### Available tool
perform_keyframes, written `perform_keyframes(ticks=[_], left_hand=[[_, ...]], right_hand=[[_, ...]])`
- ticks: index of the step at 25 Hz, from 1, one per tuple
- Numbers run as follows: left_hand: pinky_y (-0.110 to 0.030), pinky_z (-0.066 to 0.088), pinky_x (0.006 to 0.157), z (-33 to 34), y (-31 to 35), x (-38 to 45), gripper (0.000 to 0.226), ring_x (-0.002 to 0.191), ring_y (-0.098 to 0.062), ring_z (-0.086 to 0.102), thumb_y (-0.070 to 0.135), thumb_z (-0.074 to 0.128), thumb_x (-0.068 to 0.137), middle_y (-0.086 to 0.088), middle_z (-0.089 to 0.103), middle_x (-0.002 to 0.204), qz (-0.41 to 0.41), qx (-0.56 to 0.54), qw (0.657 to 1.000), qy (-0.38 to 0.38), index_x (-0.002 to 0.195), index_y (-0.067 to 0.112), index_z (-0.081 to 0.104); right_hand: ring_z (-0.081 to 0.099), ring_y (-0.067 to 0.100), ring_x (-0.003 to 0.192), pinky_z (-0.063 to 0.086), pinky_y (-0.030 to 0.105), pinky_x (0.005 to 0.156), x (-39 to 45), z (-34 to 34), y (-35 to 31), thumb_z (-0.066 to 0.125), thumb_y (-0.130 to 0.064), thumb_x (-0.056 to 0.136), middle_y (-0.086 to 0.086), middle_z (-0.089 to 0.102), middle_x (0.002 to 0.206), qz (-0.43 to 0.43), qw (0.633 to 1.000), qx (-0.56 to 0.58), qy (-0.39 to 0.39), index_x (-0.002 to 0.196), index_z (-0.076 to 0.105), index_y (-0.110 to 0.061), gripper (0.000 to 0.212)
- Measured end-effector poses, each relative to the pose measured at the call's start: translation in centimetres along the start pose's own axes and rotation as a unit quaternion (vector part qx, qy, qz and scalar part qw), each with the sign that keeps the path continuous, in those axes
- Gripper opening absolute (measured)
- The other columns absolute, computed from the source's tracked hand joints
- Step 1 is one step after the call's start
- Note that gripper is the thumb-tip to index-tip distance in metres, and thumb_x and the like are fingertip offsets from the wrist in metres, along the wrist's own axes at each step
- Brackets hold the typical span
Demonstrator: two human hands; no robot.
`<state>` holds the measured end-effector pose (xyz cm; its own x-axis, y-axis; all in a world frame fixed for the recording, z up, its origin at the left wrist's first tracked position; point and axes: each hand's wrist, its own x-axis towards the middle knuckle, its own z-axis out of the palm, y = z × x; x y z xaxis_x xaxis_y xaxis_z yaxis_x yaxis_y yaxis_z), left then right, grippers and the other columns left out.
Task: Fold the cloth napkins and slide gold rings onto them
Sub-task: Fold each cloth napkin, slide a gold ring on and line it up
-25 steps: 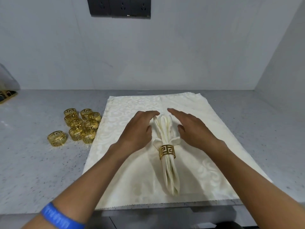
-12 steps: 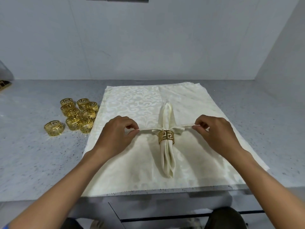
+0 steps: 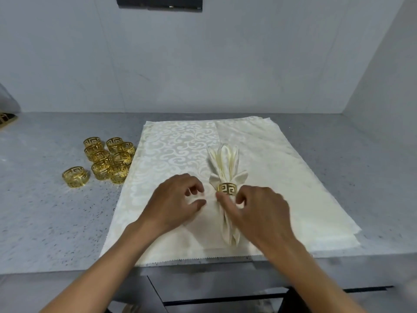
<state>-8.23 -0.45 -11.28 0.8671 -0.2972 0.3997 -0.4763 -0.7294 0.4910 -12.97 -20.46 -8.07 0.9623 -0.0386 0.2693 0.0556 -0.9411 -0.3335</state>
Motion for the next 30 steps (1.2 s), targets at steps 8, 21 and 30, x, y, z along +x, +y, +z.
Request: perform_keyframes(ticks=[8, 21, 30], left_hand=[[-0.028, 0.049, 0.088, 1.8, 1.7, 0.9, 0.026, 0.099, -0.001, 0.057, 0.033, 0.067, 0.088, 0.019, 0.066, 0.110, -0.012, -0.023, 0.993, -0.114, 0.114, 0.035, 0.064], [-0.034, 0.027, 0.104, 11.2, -1.6, 20.0, 0.063, 0.133, -0.013, 0.034, 0.067, 0.014, 0.087, 0.018, 0.038, 0.140, 0.001, 0.158, 0.977, -0.142, 0.136, 0.040, 0.041], [-0.030, 0.022, 0.104, 12.6, -3.6, 19.5, 0.068, 0.133, -0.003, 0.029, 0.070, 0.011, 0.082, 0.024, 0.035, 0.142, 0.034, 0.140, 0.985, -0.093, 0.137, 0.046, 0.042]], right_hand=[[0.044, 0.020, 0.067, 0.032, 0.031, 0.060, 1.2, 1.2, -1.1, 0.045, -0.047, 0.096, 0.001, 0.064, 0.085, 0.031, 0.997, -0.064, -0.033, 0.076, 0.045, -0.018, 0.034], [0.048, 0.020, 0.057, 0.026, 0.031, 0.049, 25.7, -3.3, 17.6, 0.047, -0.031, 0.095, 0.000, 0.055, 0.065, 0.088, 0.977, -0.136, 0.136, 0.069, 0.054, -0.016, 0.031], [0.063, 0.026, 0.085, 0.035, 0.031, 0.064, 33.7, 3.4, 21.5, 0.045, -0.029, 0.100, 0.008, 0.068, 0.100, 0.141, 0.971, -0.174, 0.079, 0.102, 0.065, -0.011, 0.027]])
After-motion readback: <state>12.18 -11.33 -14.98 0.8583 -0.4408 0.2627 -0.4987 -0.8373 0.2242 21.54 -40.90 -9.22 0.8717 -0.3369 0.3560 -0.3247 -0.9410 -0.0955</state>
